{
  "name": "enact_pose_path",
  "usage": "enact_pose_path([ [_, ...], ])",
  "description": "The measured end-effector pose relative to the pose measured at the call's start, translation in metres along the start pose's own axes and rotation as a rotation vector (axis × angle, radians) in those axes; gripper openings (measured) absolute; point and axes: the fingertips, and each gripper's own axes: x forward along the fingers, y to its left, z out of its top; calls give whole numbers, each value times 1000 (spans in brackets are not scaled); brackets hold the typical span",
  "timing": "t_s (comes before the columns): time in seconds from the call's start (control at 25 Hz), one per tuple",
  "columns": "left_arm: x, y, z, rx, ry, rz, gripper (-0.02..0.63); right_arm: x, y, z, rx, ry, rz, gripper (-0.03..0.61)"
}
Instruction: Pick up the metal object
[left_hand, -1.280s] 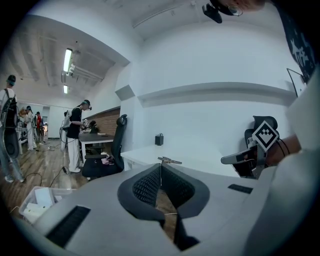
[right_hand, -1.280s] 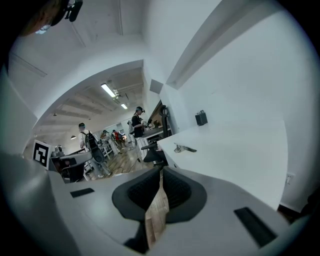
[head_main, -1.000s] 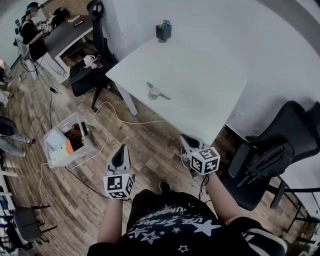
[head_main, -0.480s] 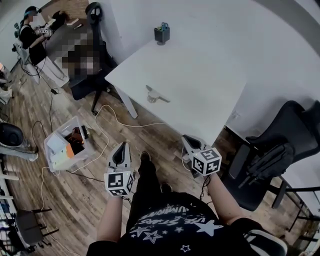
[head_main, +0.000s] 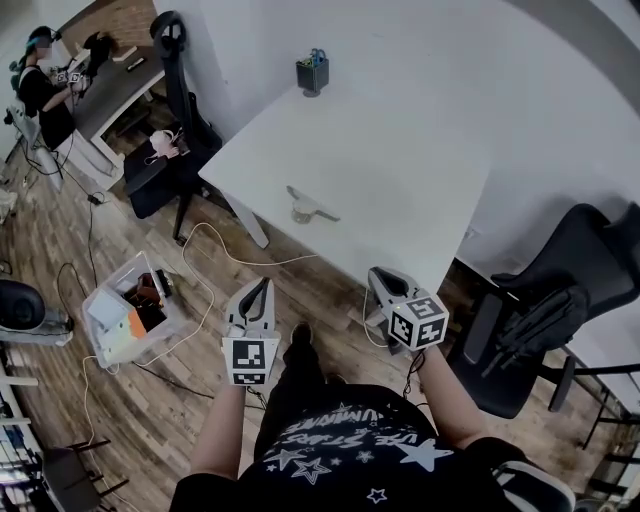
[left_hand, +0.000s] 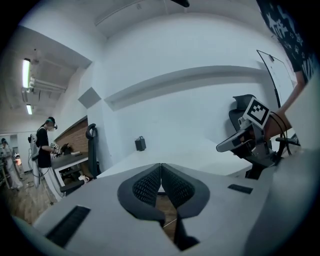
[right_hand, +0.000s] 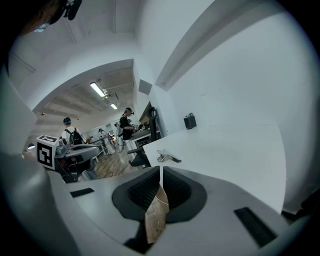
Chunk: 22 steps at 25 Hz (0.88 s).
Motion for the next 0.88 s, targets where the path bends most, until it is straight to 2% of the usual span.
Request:
enact_pose_path([
  [0.52,113,48,-7,130,53,-165,26,68,-35,35,49,-8,-117,52],
  [0.64,134,52,-6,201,57,-193,88,78,-42,42,60,-12,-141,52],
  [0.88,175,56,-7,325,64,-264,165,94,-60,51,90,-19,-195,52],
])
